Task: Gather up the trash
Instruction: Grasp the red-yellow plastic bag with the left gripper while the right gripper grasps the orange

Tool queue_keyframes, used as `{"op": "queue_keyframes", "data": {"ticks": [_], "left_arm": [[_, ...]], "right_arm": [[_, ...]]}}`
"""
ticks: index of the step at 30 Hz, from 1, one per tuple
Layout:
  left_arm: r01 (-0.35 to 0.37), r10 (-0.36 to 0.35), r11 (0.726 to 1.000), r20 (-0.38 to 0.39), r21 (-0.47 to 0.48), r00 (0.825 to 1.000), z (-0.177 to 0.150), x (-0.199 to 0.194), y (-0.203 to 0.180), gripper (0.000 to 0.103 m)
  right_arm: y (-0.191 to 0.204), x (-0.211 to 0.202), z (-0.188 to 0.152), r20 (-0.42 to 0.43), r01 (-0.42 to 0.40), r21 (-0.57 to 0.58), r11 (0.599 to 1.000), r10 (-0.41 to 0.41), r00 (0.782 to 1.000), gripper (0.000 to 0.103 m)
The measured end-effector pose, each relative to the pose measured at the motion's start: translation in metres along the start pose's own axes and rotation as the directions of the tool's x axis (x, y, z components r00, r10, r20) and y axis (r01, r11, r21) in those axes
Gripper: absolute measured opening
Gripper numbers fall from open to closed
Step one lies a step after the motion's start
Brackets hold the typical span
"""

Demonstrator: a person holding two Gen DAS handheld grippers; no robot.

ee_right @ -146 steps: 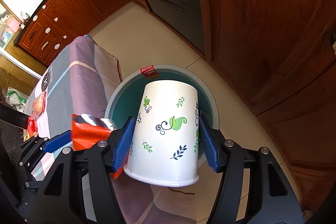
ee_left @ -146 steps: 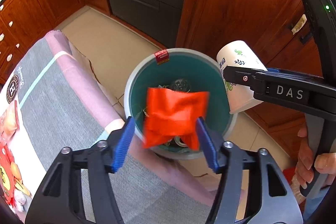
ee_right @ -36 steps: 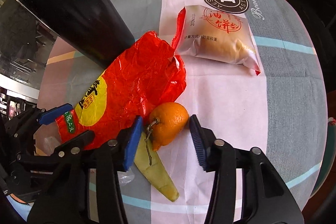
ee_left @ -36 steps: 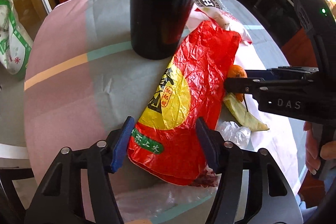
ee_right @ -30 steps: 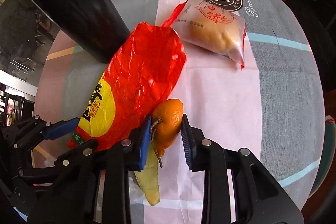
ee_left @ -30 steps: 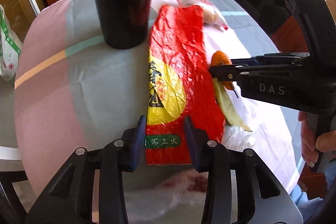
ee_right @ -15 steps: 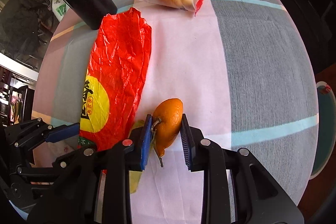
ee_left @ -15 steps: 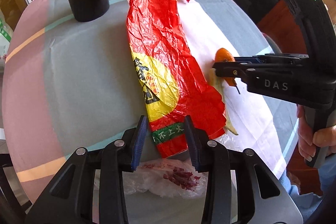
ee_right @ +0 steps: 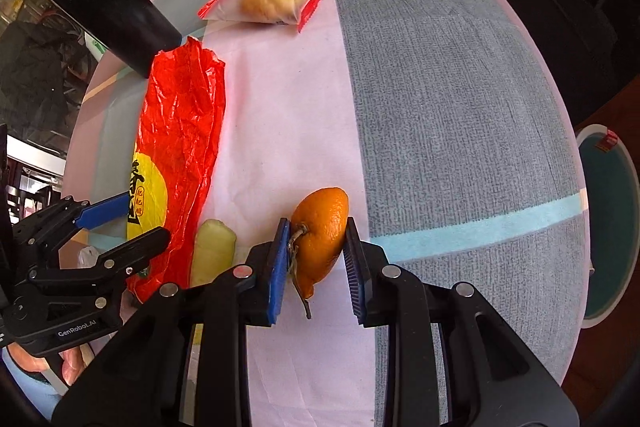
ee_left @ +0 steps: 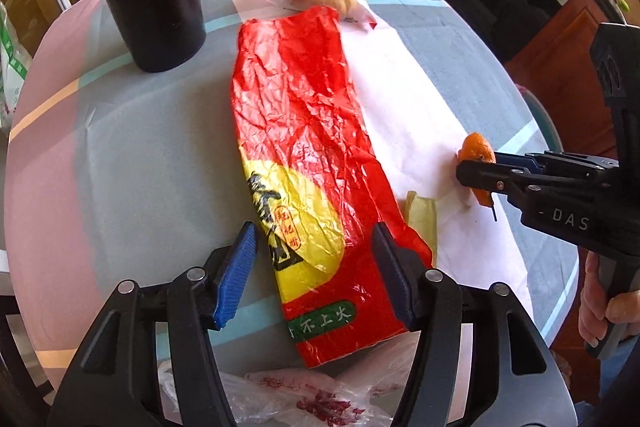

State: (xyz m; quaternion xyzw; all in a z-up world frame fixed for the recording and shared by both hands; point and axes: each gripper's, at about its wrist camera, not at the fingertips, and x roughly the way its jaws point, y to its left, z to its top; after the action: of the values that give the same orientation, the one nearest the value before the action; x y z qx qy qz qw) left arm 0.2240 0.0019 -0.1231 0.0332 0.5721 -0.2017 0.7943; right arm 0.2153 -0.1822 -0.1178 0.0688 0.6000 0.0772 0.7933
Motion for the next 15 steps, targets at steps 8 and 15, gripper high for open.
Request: {"op": "queue_keyframes", "data": {"ticks": [8, 15], "left_arm": [[-0.047, 0.046, 0.998, 0.014, 0.049, 0.999, 0.001, 0.006, -0.026, 0.016], [-0.059, 0.057, 0.997, 0.038, 0.044, 0.998, -0.001, 0.0, -0.033, 0.007]], "right_arm": [[0.002, 0.0, 0.0, 0.005, -0.004, 0.002, 1.0, 0.004, 1.0, 0.025], [0.0, 0.0, -0.002, 0.012, -0.012, 0.009, 1.0, 0.011, 1.0, 0.026]]}}
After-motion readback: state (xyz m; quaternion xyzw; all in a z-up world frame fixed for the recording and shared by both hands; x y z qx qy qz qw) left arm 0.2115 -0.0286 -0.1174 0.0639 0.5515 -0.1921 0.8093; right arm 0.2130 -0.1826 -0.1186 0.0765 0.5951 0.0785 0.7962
